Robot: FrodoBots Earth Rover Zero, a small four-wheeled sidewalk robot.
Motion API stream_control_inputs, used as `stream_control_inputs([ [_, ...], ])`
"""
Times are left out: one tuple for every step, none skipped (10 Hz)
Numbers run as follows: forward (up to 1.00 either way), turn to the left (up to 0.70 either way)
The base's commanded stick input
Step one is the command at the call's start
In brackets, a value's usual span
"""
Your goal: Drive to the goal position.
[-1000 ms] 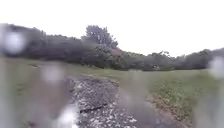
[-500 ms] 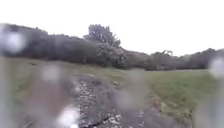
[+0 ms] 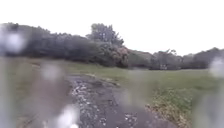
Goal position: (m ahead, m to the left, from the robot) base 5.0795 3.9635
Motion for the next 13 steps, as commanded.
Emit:
stream_control_inputs([
  [0.85,0.0],
  [0.85,0.0],
  [0.85,0.0],
  [0.85,0.05],
  [0.85,0.26],
  [0.85,0.34],
  [0.85,0.34],
  [0.85,0.34],
  [0.85,0.34],
  [0.85,0.08],
  [0.85,0.02],
  [0.85,0.0],
  [0.85,0.0],
])
